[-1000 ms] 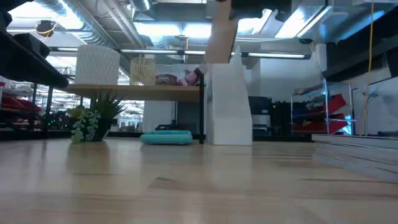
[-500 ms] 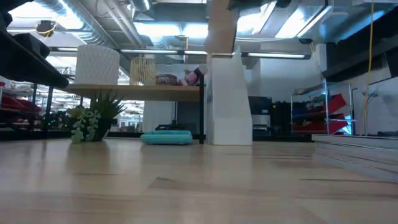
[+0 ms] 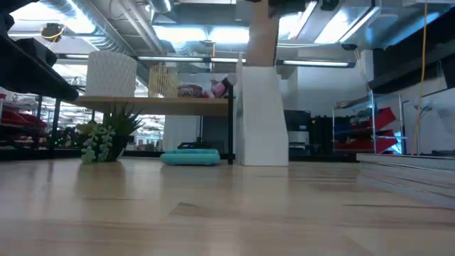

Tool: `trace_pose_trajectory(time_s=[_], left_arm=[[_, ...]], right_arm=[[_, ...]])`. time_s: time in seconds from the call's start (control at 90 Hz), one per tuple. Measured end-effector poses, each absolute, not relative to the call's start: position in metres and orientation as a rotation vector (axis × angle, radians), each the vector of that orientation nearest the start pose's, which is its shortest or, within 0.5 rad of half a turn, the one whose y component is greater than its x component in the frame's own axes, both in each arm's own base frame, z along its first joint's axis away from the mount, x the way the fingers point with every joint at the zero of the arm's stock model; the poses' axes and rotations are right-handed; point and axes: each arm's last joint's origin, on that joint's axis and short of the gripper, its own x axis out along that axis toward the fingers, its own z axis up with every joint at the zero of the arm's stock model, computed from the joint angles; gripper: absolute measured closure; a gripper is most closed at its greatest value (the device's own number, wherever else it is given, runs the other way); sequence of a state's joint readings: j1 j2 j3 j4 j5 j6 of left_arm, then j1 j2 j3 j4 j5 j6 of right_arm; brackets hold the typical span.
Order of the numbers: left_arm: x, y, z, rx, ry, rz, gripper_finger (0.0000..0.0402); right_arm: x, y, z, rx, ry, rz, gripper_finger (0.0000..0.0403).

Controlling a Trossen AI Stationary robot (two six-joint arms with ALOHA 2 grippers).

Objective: Stock shelves
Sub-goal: Put the brown book into the white bookshelf

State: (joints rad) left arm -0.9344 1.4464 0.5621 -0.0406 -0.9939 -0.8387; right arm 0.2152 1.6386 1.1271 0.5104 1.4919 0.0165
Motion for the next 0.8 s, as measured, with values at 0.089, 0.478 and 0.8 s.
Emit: trace_pose_trajectory(time_s=[0.089,0.478,0.8], left_arm=[[0.162,-0.178,0.147,-0.06,0.448,0.259,0.026],[0.162,-0.178,0.147,-0.066,0.447,0.26,0.026],[0.162,-0.178,0.147,-0.063,0.448,0.259,0.026]], right_arm=[[0.35,0.044,0.295,0.044,-0.024,-1.257,0.0402],[0.352,0.024,0.283,0.076,-0.013,-1.276,0.0402],[0.36,-0.004,0.259,0.217,0.006,-1.216,0.0402]])
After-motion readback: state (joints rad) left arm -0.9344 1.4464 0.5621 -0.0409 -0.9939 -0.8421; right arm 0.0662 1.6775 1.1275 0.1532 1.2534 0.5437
